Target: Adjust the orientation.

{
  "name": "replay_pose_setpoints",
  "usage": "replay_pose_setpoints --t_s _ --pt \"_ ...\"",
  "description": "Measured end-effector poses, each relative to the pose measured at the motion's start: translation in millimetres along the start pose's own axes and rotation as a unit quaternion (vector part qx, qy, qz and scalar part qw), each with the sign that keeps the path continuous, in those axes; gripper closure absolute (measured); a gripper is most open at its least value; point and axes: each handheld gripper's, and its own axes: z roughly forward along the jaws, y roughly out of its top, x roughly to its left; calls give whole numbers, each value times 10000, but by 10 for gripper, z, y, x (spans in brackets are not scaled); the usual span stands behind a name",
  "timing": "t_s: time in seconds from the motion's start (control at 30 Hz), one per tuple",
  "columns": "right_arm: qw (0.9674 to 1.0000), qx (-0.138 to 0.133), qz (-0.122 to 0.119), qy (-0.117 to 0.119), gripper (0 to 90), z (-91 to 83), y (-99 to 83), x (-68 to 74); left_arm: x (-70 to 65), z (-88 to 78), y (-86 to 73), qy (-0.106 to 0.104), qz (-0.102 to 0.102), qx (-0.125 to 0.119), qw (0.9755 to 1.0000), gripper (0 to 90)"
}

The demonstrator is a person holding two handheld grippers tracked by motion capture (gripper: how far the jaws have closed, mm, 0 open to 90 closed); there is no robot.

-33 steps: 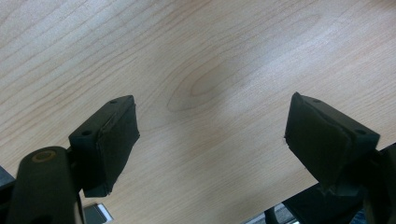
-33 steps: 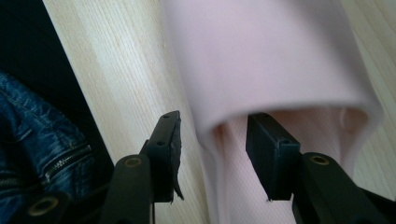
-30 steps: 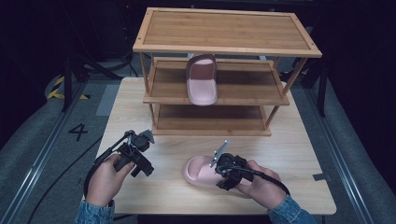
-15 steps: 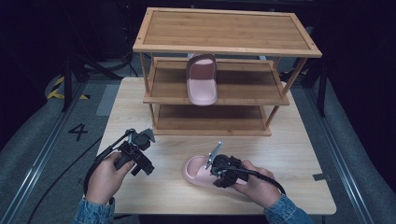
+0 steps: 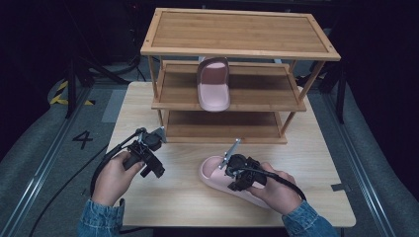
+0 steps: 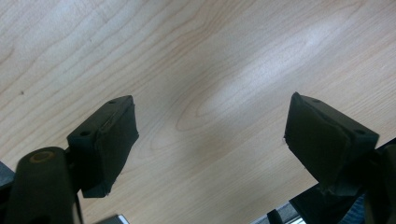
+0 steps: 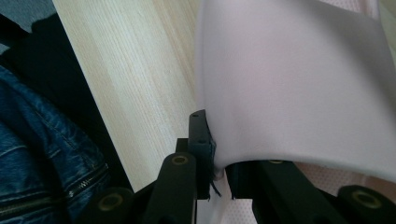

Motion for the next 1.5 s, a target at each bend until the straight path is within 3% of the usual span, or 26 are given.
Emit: replay_pose_setpoints --t_s 0.23,0.53,0.8,0.97,1.07,1.1,1.5 --pt "9997 -21 249 61 827 -248 14 -60 14 -27 74 -20 158 45 9999 176" --pt "9990 -109 391 -195 824 -587 17 -119 21 -42 127 9 214 109 9997 177" --pt "9982 -203 520 -220 822 -945 57 -168 30 -27 147 -60 276 180 9994 175" --pt "9974 -269 590 -303 822 -1160 82 -218 41 -19 158 -191 151 216 9995 178" --pt "9969 -310 622 -377 822 -1268 97 -250 43 -34 158 -110 161 202 9996 177" --pt "9967 -324 626 -391 821 -1300 101 -264 42 -32 159 -190 159 201 9995 177" --pt "9949 -397 727 -571 819 -1601 163 -389 30 -15 145 -193 173 224 9994 177"
